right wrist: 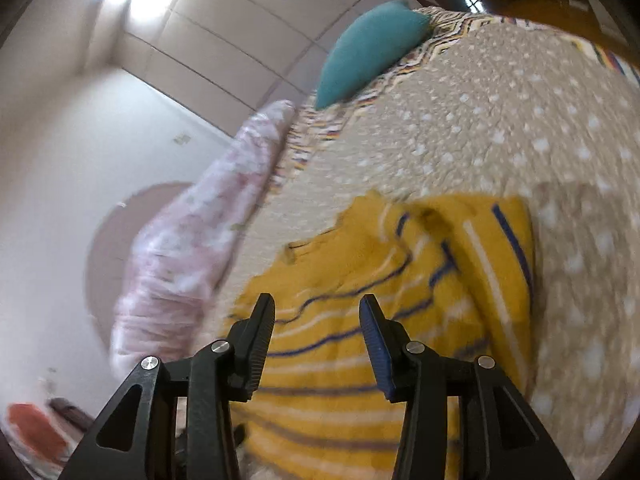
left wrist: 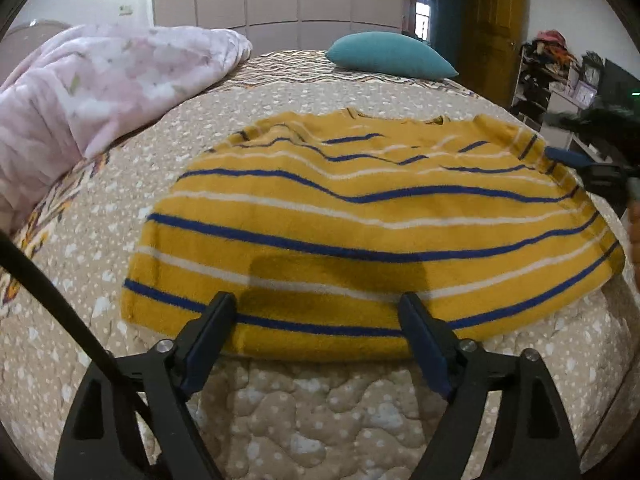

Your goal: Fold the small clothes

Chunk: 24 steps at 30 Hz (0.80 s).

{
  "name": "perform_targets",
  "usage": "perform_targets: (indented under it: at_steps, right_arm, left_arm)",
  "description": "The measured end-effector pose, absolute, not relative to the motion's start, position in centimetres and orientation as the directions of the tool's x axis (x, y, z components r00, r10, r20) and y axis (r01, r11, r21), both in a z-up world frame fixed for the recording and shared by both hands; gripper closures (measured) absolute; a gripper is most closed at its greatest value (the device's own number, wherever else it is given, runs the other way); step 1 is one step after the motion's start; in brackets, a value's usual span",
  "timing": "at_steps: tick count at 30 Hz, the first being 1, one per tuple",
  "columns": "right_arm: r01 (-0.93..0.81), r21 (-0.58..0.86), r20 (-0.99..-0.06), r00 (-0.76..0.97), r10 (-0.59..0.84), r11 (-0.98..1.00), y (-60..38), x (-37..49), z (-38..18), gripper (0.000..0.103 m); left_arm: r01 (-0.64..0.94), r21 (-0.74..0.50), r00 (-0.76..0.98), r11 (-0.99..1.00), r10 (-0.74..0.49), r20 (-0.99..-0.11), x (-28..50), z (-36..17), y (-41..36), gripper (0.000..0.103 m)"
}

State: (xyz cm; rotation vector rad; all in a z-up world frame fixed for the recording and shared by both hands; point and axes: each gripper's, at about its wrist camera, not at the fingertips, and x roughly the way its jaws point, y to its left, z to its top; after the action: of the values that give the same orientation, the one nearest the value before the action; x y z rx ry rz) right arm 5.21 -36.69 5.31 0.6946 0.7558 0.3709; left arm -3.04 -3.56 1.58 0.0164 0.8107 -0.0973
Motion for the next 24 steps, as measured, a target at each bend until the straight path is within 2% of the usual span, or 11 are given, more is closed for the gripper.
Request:
perform_targets:
  at_steps: [4,5,6,9,12,16,24]
  right_arm:
    - [0.066,0.593,-0.626,0.665,0.408,0.803,-37.3,9.3,2.8,0.056]
    - [0.089,0.598,-0.625,0.674,0.394,0.796,-38.2,10.0,2.2,0.063]
    - [0.112,0.633,-0.61,0.682,0.404,0.766,-39.1,10.4,1.9,0.066]
    - [0.142,0.687,-0.578,0.7,0.419,0.712,-40.7,10.0,2.5,0.066]
    - [0.118,0.684,-0.549,0.733,0.402,0.72,-42.2,7.9,4.7,0.046]
    - [0.093,0.689,-0.524,0.749,0.405,0.719,-44.9,3.7,6.3,0.035]
    - [0.067,0.676,-0.576,0.669,0.469,0.733,-44.5,0.9,3.8,0.033]
  left_arm:
    - [0.094,-0.039,0.687,0.995,-0.093,-0.721,-2.8,0.9,-3.0,0.011]
    - [0.096,-0.034,0.687,0.995,-0.091,-0.721,-2.8,0.8,-3.1,0.01]
    - [0.097,-0.028,0.687,0.995,-0.088,-0.721,-2.8,0.7,-3.3,0.009]
    - [0.099,-0.029,0.69,0.995,-0.089,-0.719,-2.8,0.7,-3.3,0.009]
    - [0.099,-0.028,0.692,0.995,-0.089,-0.716,-2.9,0.7,-3.3,0.009]
    - [0.094,-0.022,0.696,0.995,-0.081,-0.713,-3.0,0.8,-3.4,0.009]
    - [0.089,-0.018,0.7,0.996,-0.075,-0.71,-3.2,0.8,-3.6,0.009]
